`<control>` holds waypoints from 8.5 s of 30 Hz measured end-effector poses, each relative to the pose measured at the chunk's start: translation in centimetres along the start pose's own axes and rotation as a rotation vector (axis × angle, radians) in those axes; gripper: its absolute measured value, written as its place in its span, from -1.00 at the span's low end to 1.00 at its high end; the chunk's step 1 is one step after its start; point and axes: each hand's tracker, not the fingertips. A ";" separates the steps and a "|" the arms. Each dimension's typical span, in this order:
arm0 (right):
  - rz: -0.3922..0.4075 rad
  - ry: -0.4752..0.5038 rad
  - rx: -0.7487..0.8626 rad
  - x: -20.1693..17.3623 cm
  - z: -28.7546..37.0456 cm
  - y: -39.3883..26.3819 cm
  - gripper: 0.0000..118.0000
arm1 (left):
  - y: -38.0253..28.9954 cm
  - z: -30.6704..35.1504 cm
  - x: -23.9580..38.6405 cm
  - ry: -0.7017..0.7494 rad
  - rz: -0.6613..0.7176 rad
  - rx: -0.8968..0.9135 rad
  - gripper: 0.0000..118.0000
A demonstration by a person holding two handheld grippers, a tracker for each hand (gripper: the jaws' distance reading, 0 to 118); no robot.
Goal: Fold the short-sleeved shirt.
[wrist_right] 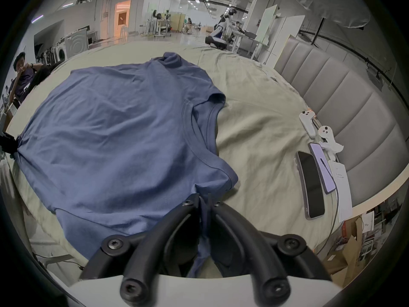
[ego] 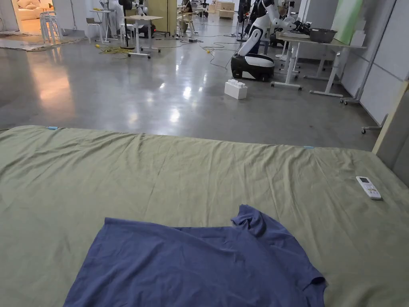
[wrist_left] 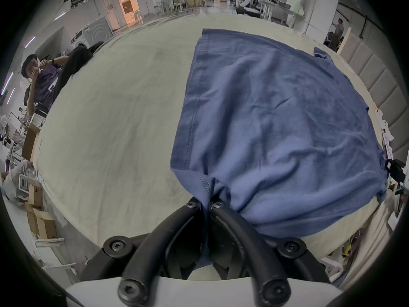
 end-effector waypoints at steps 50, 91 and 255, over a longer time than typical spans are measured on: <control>-0.149 0.043 0.587 -5.9 -2.2 18.6 -0.99 | 29.7 -7.1 -1.3 -0.067 0.113 0.310 0.22; -0.118 0.137 0.012 4.2 -22.7 29.8 0.32 | 30.7 -7.9 -0.3 -0.033 -0.013 0.235 -0.91; -0.222 0.043 0.739 -2.5 9.1 8.5 -0.34 | 4.1 12.2 4.4 -0.039 0.087 0.843 -0.37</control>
